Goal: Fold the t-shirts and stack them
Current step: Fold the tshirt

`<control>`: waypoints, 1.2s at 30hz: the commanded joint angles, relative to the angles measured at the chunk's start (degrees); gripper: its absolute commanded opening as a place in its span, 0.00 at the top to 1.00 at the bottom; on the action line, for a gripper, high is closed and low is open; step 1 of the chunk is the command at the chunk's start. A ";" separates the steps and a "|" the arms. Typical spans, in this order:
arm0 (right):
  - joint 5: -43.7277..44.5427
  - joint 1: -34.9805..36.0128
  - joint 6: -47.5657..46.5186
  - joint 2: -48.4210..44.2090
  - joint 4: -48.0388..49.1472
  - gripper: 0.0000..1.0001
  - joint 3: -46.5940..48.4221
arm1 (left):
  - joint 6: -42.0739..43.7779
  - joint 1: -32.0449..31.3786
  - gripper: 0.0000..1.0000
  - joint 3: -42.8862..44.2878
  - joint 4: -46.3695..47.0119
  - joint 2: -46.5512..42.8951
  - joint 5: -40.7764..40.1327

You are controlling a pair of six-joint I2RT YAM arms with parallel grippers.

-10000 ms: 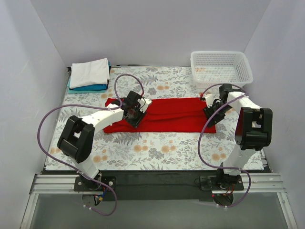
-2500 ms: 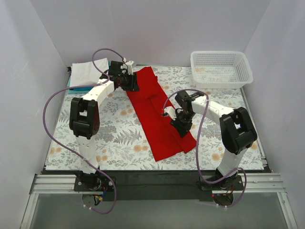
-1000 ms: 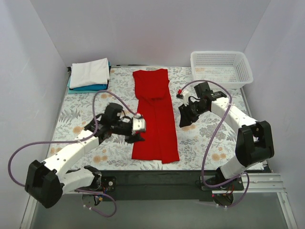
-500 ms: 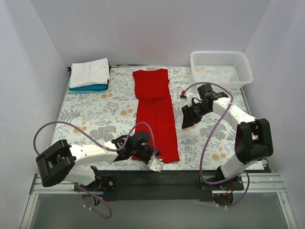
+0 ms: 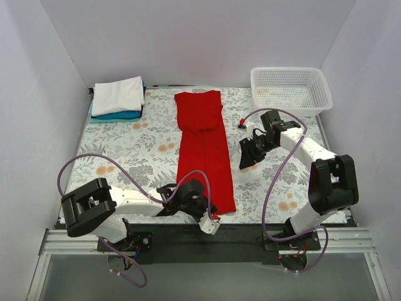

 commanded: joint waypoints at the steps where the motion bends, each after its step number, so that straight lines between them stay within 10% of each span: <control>1: -2.13 -0.48 0.49 0.41 -0.59 0.56 0.83 | 1.04 -0.64 0.63 -0.53 3.74 0.40 0.36; 10: -2.92 -0.57 0.22 1.64 -0.76 0.57 0.83 | 1.13 -1.78 0.67 -0.53 5.94 1.72 0.89; 18: -3.10 -0.56 0.14 1.81 -0.85 0.57 0.57 | 0.16 -1.87 1.00 -0.01 5.16 1.63 0.89; 36: -3.98 -0.57 -0.30 2.25 -1.90 0.57 1.45 | 2.00 -1.87 1.00 3.16 -9.43 -11.28 0.98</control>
